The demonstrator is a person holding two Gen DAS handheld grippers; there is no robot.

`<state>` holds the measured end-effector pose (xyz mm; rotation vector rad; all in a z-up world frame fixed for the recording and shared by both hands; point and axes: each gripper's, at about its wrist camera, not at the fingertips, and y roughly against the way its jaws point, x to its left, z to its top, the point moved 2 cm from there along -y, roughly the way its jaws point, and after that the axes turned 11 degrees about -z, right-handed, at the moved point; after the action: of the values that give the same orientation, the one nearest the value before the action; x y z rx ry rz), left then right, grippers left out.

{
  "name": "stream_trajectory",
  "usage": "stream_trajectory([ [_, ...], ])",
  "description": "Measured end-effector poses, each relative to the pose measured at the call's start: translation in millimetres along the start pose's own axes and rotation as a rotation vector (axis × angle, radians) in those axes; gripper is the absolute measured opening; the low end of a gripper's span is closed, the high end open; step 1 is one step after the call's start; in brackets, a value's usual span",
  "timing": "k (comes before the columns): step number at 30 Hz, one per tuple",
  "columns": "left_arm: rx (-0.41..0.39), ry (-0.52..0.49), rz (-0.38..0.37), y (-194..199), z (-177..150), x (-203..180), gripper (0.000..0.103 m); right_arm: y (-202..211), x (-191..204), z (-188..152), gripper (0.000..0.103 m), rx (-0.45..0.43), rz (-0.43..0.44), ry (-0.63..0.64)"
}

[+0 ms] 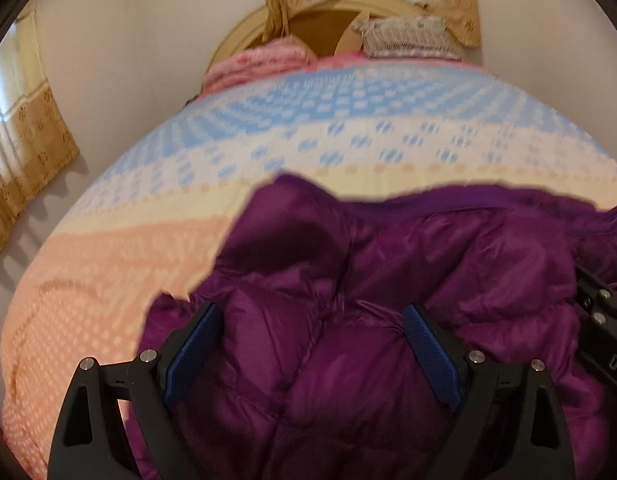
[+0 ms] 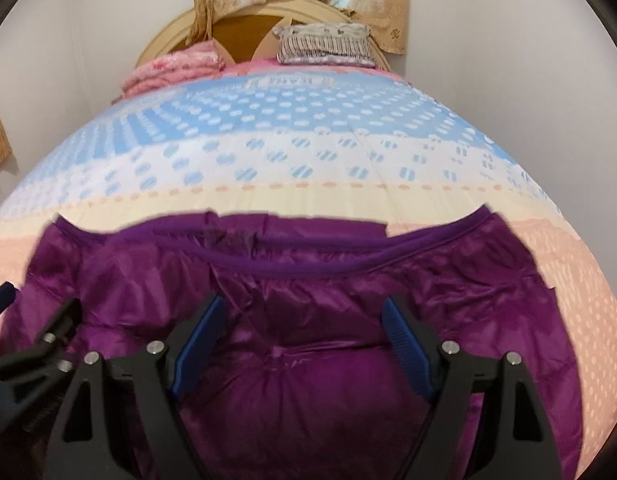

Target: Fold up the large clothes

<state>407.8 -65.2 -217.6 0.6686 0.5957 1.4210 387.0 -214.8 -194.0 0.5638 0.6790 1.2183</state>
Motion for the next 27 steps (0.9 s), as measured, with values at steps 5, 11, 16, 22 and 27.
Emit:
stream_trajectory([
  [5,0.023,0.017,-0.025,-8,2,2,0.094,-17,-1,-6,0.085,0.024,-0.001,-0.006],
  [11,0.039,0.028,-0.022,-11,2,1,0.095,-29,2,-5,0.09,0.057,-0.004,0.019],
  [16,0.081,0.028,-0.041,-4,3,7,0.096,-27,0,-9,0.091,0.068,0.007,0.016],
  [22,-0.021,0.037,0.003,50,-24,28,0.096,21,-13,-24,0.091,0.009,0.002,0.055],
  [27,-0.019,0.038,0.009,40,-50,30,0.096,32,-12,-63,0.096,-0.019,-0.05,0.087],
])
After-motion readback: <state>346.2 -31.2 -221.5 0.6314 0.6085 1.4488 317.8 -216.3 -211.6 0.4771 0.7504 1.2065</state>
